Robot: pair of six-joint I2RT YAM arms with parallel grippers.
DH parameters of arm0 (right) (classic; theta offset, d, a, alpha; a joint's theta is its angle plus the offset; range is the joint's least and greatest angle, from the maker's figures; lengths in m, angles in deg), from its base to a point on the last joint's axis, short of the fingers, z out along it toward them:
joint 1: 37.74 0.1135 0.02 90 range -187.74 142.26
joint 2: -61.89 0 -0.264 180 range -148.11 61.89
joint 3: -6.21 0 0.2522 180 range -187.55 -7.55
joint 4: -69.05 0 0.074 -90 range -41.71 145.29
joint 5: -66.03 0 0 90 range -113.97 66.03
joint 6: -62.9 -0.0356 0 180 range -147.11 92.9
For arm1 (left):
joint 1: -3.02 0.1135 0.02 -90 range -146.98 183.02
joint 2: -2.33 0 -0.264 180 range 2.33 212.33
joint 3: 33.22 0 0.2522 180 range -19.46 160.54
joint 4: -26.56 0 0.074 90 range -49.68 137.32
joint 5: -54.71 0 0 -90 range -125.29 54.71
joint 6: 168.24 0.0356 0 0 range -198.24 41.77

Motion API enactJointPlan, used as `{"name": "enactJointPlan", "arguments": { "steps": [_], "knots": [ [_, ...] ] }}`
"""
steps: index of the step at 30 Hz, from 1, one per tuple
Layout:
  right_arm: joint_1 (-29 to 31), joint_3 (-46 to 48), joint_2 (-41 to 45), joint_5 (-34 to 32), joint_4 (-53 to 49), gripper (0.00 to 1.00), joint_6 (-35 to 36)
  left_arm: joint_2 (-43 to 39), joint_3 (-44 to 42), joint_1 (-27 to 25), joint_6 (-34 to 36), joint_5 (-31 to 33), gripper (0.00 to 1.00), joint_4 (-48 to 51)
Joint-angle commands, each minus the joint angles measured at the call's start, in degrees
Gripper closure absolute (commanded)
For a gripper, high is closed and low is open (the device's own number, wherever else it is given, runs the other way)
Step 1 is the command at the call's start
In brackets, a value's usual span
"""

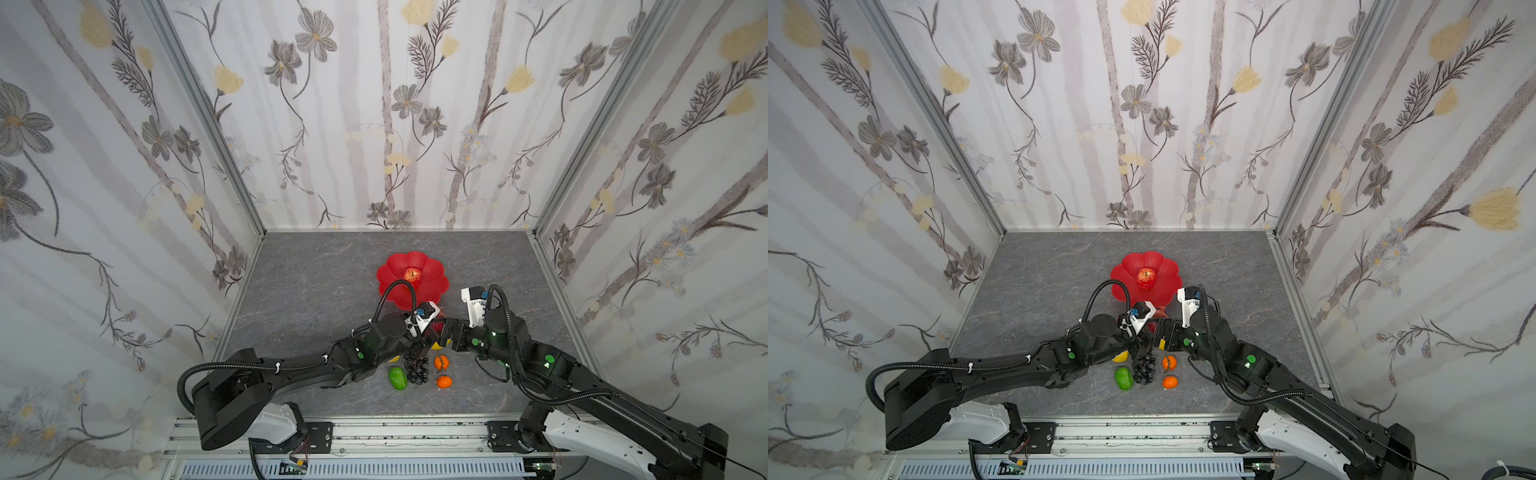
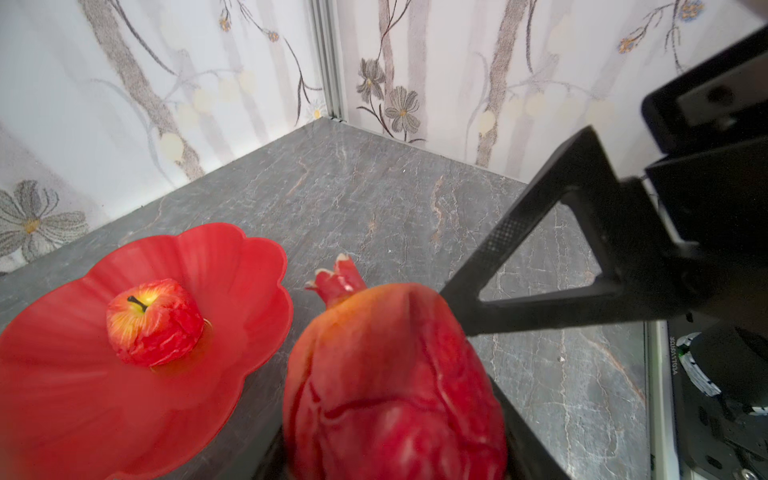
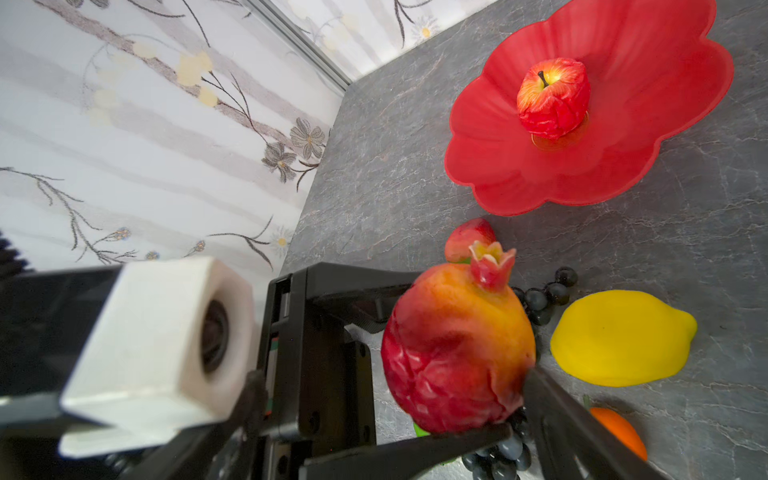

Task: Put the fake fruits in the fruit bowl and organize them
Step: 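Lift the pomegranate with the left gripper while the right gripper closes on it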

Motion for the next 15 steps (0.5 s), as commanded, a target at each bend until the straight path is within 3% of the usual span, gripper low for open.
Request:
{"name": "enactJointPlan", "arguments": {
  "steps": [1,9,15],
  "knots": [
    [0.1,-0.5,-1.1,-2.5,1.5,0.07,-2.3,0.5,-0.5,0.0,4.3,-3.5,0.52,-7.0],
    [0.1,-0.7,-1.4,-5.5,-0.7,0.10,-2.2,0.0,-2.3,0.0,5.7,-4.8,0.52,-8.9],
    [0.1,-1.2,-3.4,-3.5,0.6,0.18,-2.1,-0.9,-3.3,-0.1,5.9,-4.5,0.52,-9.8]
  ]
}}
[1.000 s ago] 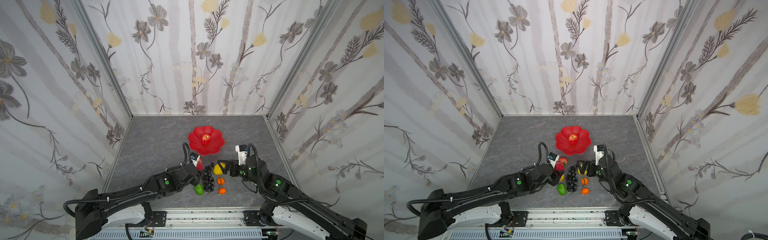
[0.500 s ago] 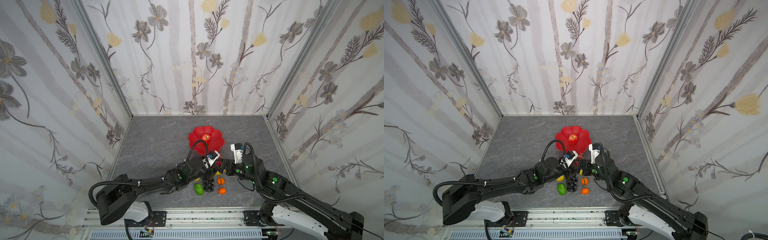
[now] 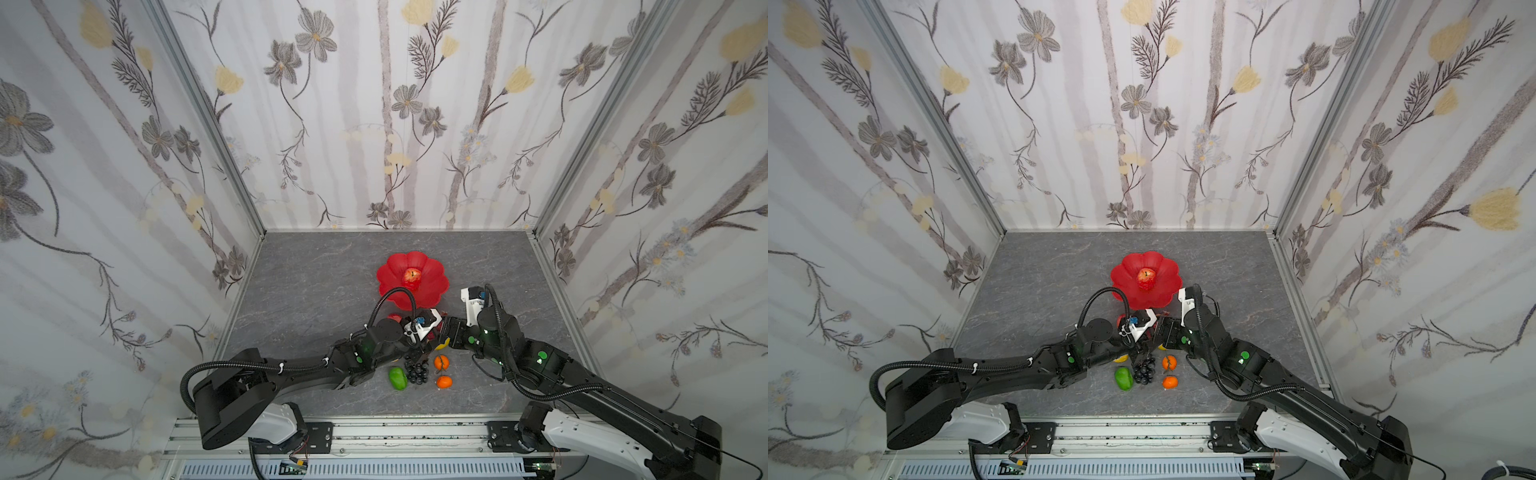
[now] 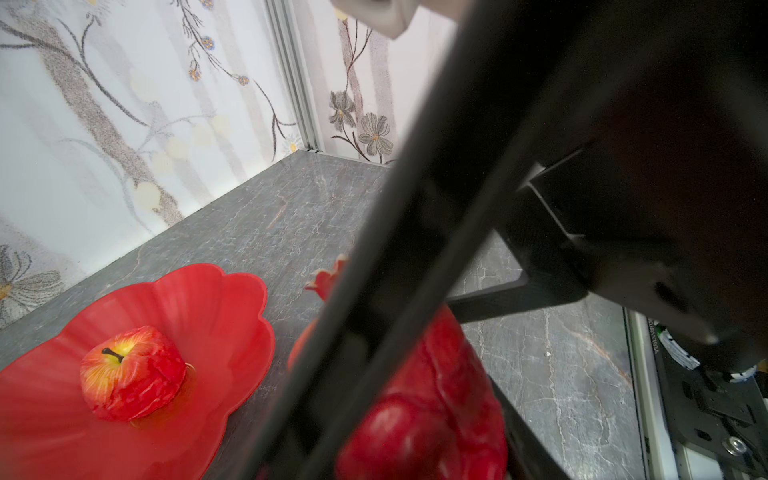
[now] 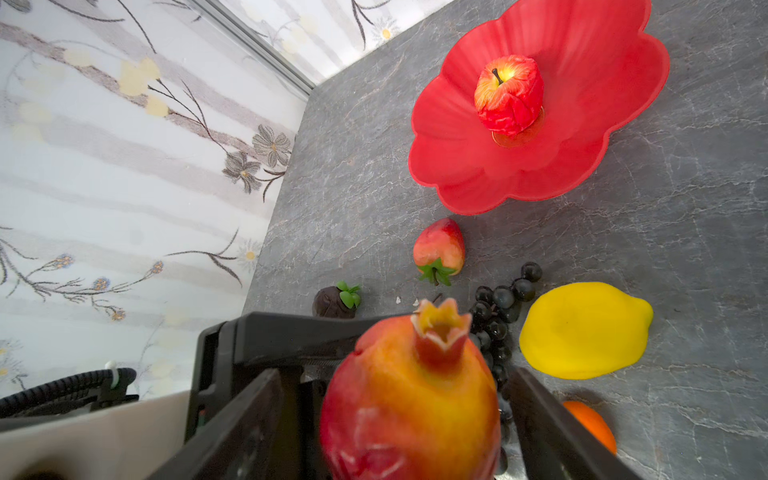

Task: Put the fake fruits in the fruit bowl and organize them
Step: 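Lift the pomegranate with the left gripper while the right gripper closes on it, then open the left gripper and draw back while the right gripper lifts the pomegranate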

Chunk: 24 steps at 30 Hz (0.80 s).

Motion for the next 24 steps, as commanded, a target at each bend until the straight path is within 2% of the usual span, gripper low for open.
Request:
{"name": "enactJointPlan", "arguments": {
  "steps": [1,10,16,21,24],
  "knots": [
    [0.0,-1.0,-1.0,0.7,1.6,0.20,-0.5,-0.5,-0.2,0.0,1.1,-0.3,0.52,-3.2],
    [0.1,-1.6,-3.0,2.8,2.5,0.38,0.1,-0.1,-0.1,0.1,1.3,1.5,0.52,-4.1],
    [0.2,-1.8,-3.1,1.8,2.4,0.49,0.3,0.3,0.1,0.1,1.1,1.9,0.50,-3.9],
    [0.4,-2.8,-3.6,1.3,2.2,0.55,1.1,0.1,0.3,0.1,1.1,2.6,0.46,-3.5],
    [0.4,-3.4,-4.0,0.7,1.9,0.57,1.7,-0.2,0.4,0.2,0.4,3.8,0.39,-2.8]
  ]
}}
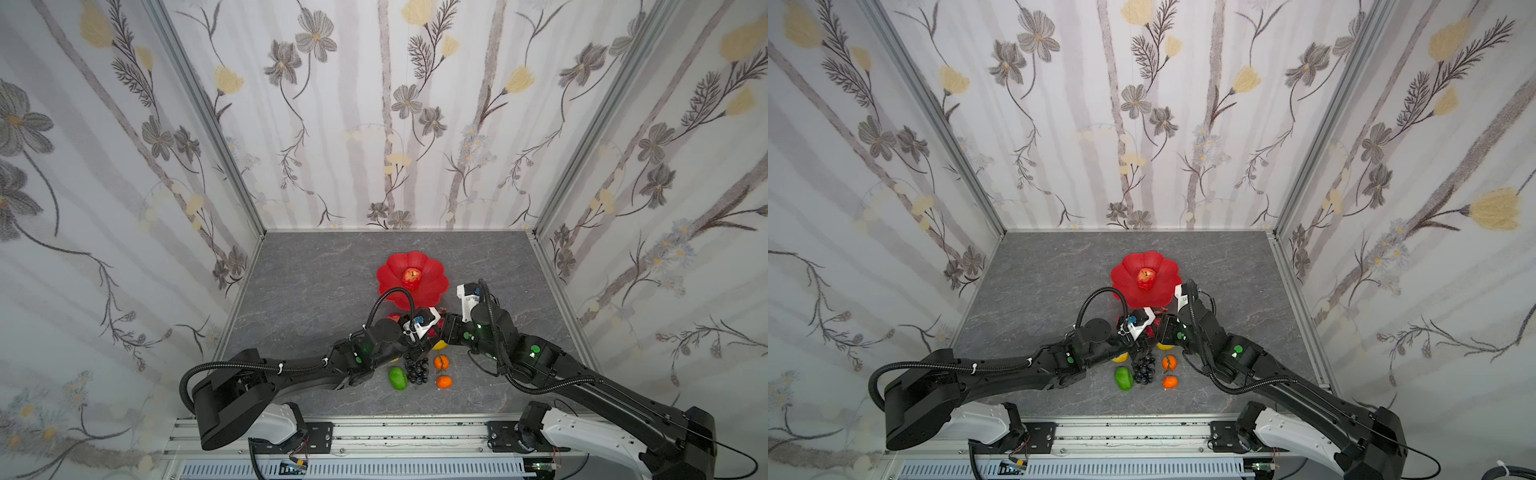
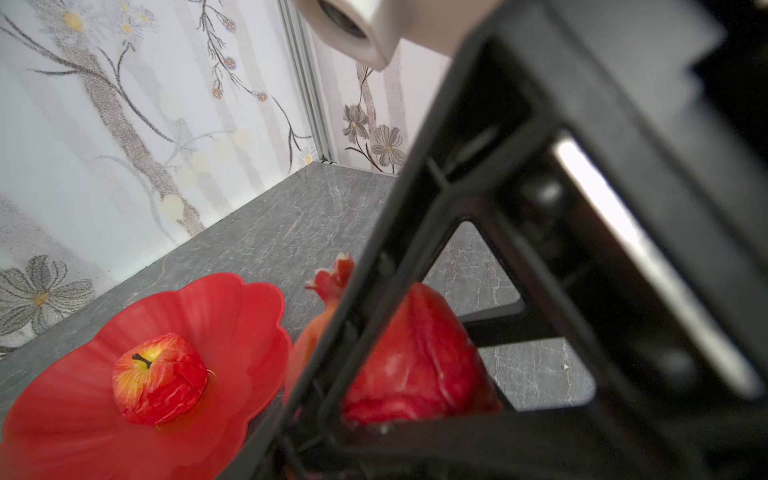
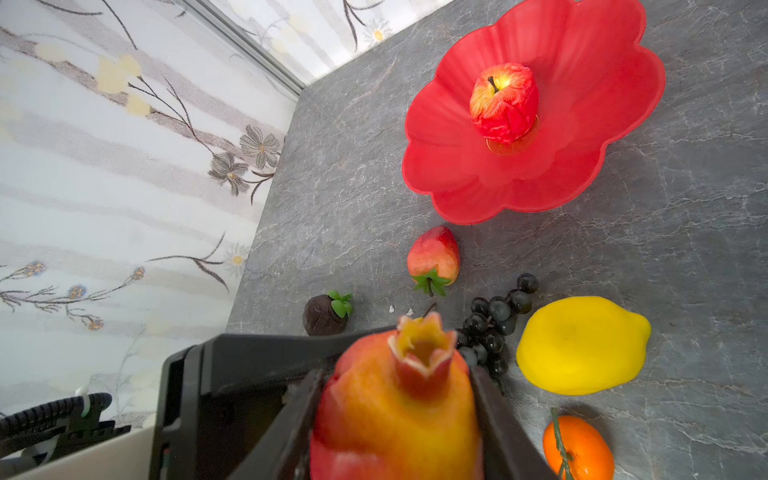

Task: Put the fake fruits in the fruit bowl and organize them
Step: 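Open the left gripper and draw back while the right gripper lifts the pomegranate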

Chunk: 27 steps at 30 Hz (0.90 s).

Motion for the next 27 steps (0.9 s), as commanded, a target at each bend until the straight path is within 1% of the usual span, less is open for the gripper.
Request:
{"name": "enactJointPlan", "arguments": {
  "steps": [1,6,12,15,16,18,21,24,25,27],
  "knots": [
    [0.3,-1.1,-0.5,0.8,1.3,0.58,0.8,-0.4,0.6,0.3,-0.5,1.6,0.39,-0.7],
    [0.3,-1.8,-0.7,-2.6,0.2,0.61,0.8,-1.5,-0.2,0.8,-1.2,1.4,0.32,-0.2],
    [0.1,-3.3,-2.0,-6.2,-0.3,0.63,2.6,-3.9,-1.6,1.5,-3.2,2.4,0.17,1.9],
    [-0.4,-3.7,-2.7,-8.0,0.8,0.64,4.5,-5.9,-3.3,1.9,-4.0,3.0,0.07,2.1],
    [-0.7,-4.0,-3.0,-8.5,0.9,0.64,5.1,-6.7,-3.8,2.2,-4.6,3.5,0.05,2.8],
    [-1.4,-4.9,-3.8,-9.5,1.0,0.64,6.9,-8.7,-4.2,3.3,-6.6,5.0,0.04,5.0],
    [-3.0,-6.9,-5.7,-10.5,1.4,0.65,9.7,-12.1,-3.7,6.8,-13.4,9.8,0.04,11.9],
    [-4.2,-9.4,-8.8,-12.0,2.3,0.65,13.8,-14.1,-0.6,11.7,-20.8,18.9,0.04,24.2],
    [-4.6,-10.6,-10.1,-12.6,2.3,0.66,14.9,-14.4,0.8,13.3,-22.8,19.9,0.04,29.6],
    [-5.3,-13.1,-12.6,-13.7,2.6,0.66,16.6,-14.8,2.6,16.6,-26.6,21.9,0.04,36.4]
  ]
}}
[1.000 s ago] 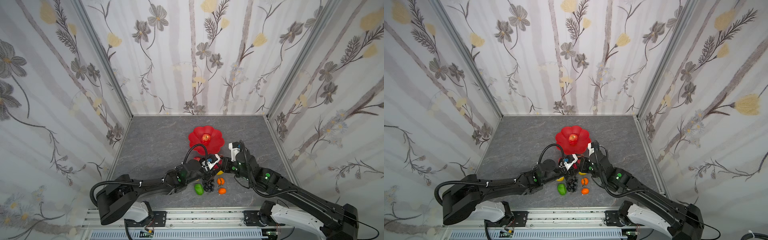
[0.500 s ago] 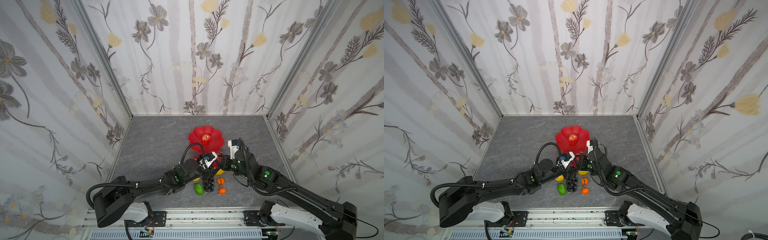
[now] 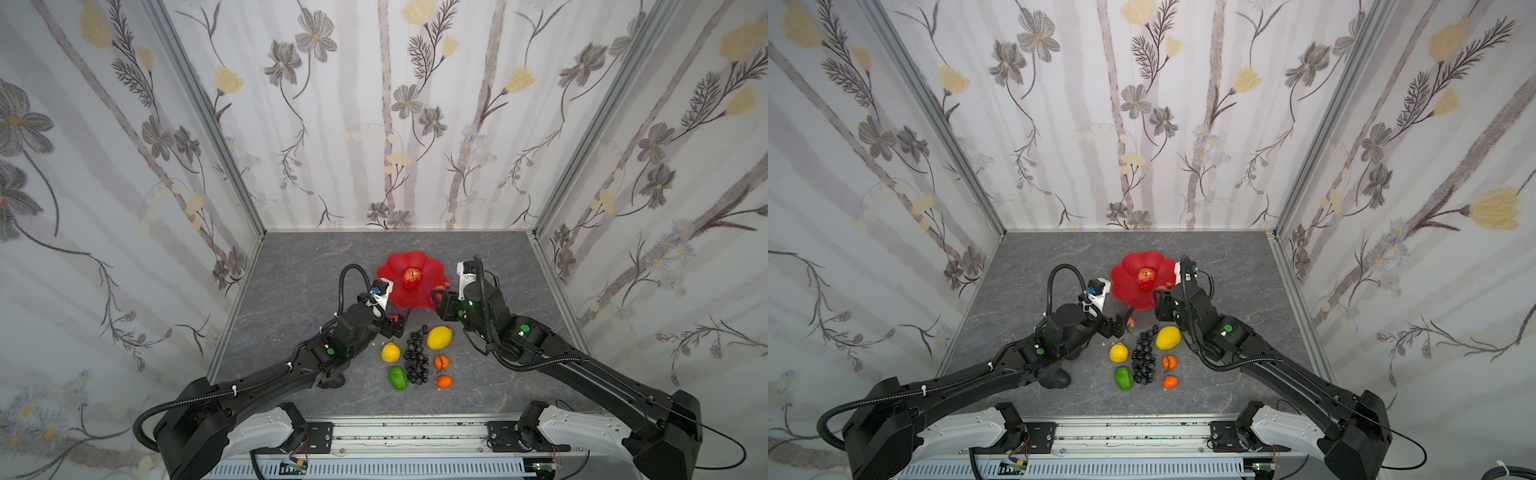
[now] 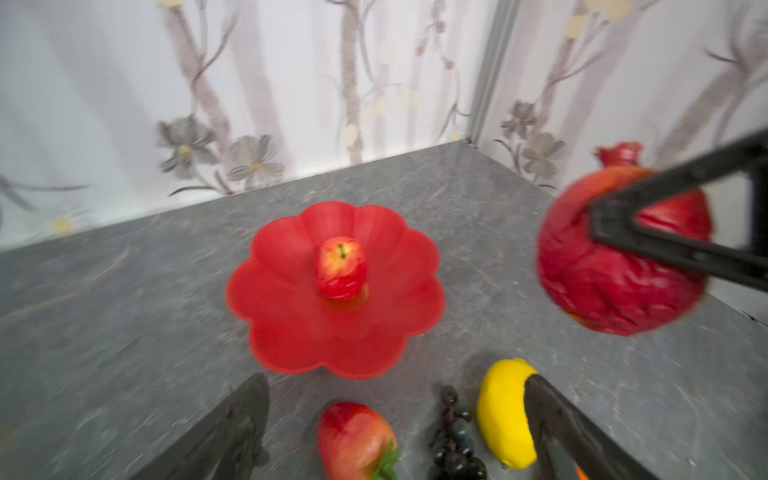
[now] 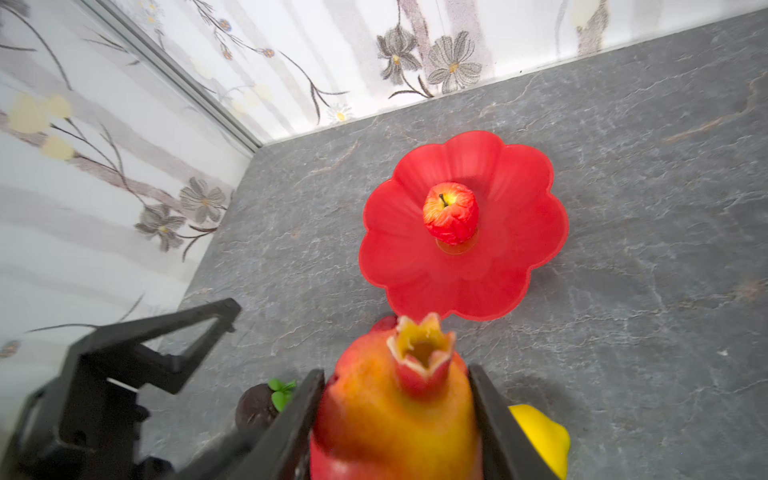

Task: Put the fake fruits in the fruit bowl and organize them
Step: 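Open the left gripper and draw back while the right gripper lifts the pomegranate, then carry the pomegranate with the right gripper and lower it beside the apple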

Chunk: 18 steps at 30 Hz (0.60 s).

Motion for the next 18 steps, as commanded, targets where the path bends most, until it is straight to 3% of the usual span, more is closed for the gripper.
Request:
{"name": "enactJointPlan", "arguments": {
  "steps": [1,10,18],
  "knots": [
    [-1.0,-3.0,-3.4,-3.6,2.5,0.67,5.2,-1.0,2.5,4.6,-10.6,7.4,0.04,17.1],
    [-4.4,-7.6,-12.2,-4.6,5.1,0.68,11.1,-2.5,-1.4,17.9,-17.2,3.5,0.03,21.2],
    [-7.0,-10.2,-17.4,-4.3,5.8,0.69,13.5,-3.2,-5.6,20.4,-13.2,1.5,0.02,15.4]
  ]
}}
